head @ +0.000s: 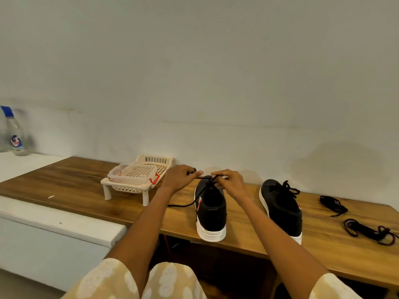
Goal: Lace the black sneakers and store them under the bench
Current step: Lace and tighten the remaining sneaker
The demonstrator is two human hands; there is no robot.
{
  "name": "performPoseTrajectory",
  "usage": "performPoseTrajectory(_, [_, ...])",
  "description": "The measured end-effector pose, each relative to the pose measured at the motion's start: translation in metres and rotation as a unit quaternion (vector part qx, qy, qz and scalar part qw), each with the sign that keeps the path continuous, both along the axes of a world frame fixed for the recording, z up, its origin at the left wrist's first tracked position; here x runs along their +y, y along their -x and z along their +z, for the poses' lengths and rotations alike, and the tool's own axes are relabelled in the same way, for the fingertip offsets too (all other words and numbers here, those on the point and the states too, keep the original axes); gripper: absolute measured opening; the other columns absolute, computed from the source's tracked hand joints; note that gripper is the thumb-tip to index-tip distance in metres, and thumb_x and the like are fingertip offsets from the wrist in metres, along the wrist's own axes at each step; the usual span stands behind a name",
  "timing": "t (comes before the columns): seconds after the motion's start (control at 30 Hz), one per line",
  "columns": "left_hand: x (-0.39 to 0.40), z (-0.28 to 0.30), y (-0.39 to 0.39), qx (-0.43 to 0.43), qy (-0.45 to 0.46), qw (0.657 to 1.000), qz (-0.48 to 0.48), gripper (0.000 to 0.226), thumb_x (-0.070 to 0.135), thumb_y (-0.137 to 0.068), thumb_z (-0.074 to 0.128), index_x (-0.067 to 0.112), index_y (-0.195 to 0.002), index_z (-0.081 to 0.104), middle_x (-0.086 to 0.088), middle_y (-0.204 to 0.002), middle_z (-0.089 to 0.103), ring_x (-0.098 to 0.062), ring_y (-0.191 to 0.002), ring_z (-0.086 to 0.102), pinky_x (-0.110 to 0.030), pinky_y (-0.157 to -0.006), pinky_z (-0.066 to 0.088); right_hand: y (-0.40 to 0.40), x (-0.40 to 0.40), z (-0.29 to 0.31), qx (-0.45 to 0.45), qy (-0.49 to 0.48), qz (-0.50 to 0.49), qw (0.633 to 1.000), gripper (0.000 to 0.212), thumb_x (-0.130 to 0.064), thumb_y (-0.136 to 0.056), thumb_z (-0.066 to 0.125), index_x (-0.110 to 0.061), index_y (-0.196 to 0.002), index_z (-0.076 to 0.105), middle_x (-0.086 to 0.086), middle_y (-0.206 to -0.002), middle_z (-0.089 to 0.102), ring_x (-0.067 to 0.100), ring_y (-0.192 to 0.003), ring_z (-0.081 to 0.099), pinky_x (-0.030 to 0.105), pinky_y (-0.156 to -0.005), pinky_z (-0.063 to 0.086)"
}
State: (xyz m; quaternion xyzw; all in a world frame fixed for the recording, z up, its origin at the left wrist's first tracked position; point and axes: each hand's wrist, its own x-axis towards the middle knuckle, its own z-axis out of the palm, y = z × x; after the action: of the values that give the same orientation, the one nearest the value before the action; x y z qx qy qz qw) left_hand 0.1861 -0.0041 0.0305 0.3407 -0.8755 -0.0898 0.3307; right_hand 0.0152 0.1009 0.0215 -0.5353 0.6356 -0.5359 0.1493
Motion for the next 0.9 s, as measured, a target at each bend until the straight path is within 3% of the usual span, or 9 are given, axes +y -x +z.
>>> performPoseTrajectory(0.07, [0.0,-0.006,-0.004,-0.062,-0.003,0.998,-0.013,0.062,0.068,-0.084,0.04,0.016,-0.079,0.074,0.0,-0.074,0.064,-0.015,-0.07,0.056,-0.031,-0.06,0.039,0.002,0.007,0.0,-0.084,-0.001,0.0,0.996,0.017,-0.007,-0.091,0.06,-0.008,-0.103,0.072,0.012,-0.097,0.071,0.019,-0.071,0.07,0.022,-0.066,0.059])
performPoseTrajectory(0.23, [-0.011,-0.023,-0.016,-0.066,-0.089,0.994,-0.015,0.034,0.044,-0.092,0.053,0.022,-0.073,0.071,0.005,-0.067,0.06,-0.008,-0.062,0.052,-0.026,-0.061,0.038,0.018,0.022,-0.008,-0.276,0.065,-0.066,0.957,0.016,-0.008,-0.094,0.055,-0.006,-0.106,0.066,0.006,-0.087,0.065,0.019,-0.065,0.064,0.018,-0.055,0.056])
performPoseTrajectory(0.43, [-0.012,-0.021,-0.014,-0.06,-0.225,0.972,-0.027,0.033,0.039,-0.089,0.061,0.016,-0.068,0.068,0.001,-0.064,0.054,-0.012,-0.062,0.047,-0.025,-0.06,0.033,0.039,0.021,0.007,-0.465,0.167,-0.193,0.848,0.025,-0.016,-0.101,0.04,-0.009,-0.085,0.057,0.007,-0.068,0.052,0.018,-0.056,0.054,0.025,-0.044,0.053])
performPoseTrajectory(0.5, [-0.011,-0.024,-0.011,-0.065,-0.244,0.967,-0.016,0.032,0.043,-0.087,0.061,0.017,-0.07,0.066,-0.001,-0.067,0.053,-0.014,-0.068,0.05,-0.027,-0.068,0.036,0.051,0.019,0.011,-0.397,0.098,-0.229,0.883,0.026,-0.016,-0.101,0.037,-0.005,-0.09,0.058,0.012,-0.071,0.053,0.021,-0.054,0.053,0.024,-0.039,0.05])
performPoseTrajectory(0.57, [-0.014,-0.029,-0.007,-0.093,-0.221,0.97,0.038,0.04,0.059,-0.084,0.057,0.019,-0.089,0.063,-0.006,-0.094,0.06,-0.023,-0.098,0.057,-0.038,-0.093,0.04,0.058,0.024,0.012,-0.132,-0.106,-0.244,0.955,0.019,-0.006,-0.097,0.041,0.003,-0.092,0.057,0.016,-0.076,0.055,0.027,-0.061,0.058,0.022,-0.037,0.043])
performPoseTrajectory(0.67, [-0.009,-0.031,-0.002,-0.183,-0.275,0.934,0.136,0.095,0.079,-0.078,0.039,0.011,-0.143,0.033,-0.021,-0.151,0.027,-0.04,-0.14,0.022,-0.056,-0.114,0.016,0.046,0.032,0.013,0.159,-0.318,-0.162,0.92,0.017,0.004,-0.091,0.04,-0.003,-0.077,0.044,0.009,-0.068,0.045,0.026,-0.064,0.052,0.023,-0.044,0.036])
performPoseTrajectory(0.73, [0.001,-0.023,0.007,-0.185,-0.235,0.933,0.2,0.093,0.076,-0.082,0.036,0.01,-0.147,0.025,-0.019,-0.152,0.025,-0.038,-0.141,0.021,-0.055,-0.113,0.014,0.038,0.03,0.011,0.241,-0.342,-0.136,0.898,0.017,0.006,-0.09,0.039,0.001,-0.098,0.053,0.012,-0.084,0.055,0.028,-0.081,0.057,0.027,-0.058,0.044])
performPoseTrajectory(0.83, [0.015,0.0,0.02,-0.189,-0.051,0.956,0.221,0.08,0.071,-0.085,0.039,0.011,-0.138,0.037,-0.016,-0.14,0.04,-0.033,-0.132,0.036,-0.051,-0.108,0.025,0.03,0.02,0.004,0.22,-0.249,-0.08,0.94,0.036,0.002,-0.093,0.042,-0.002,-0.125,0.057,0.012,-0.125,0.059,0.026,-0.114,0.056,0.032,-0.09,0.045])
performPoseTrajectory(0.9, [0.01,0.01,0.03,-0.164,-0.062,0.981,0.082,0.068,0.065,-0.088,0.042,0.017,-0.137,0.043,-0.014,-0.136,0.042,-0.03,-0.129,0.038,-0.047,-0.106,0.03,0.018,0.02,0.007,0.175,-0.218,0.019,0.96,0.025,-0.016,-0.099,0.045,-0.013,-0.114,0.065,-0.002,-0.103,0.065,0.015,-0.094,0.058,0.025,-0.08,0.044])
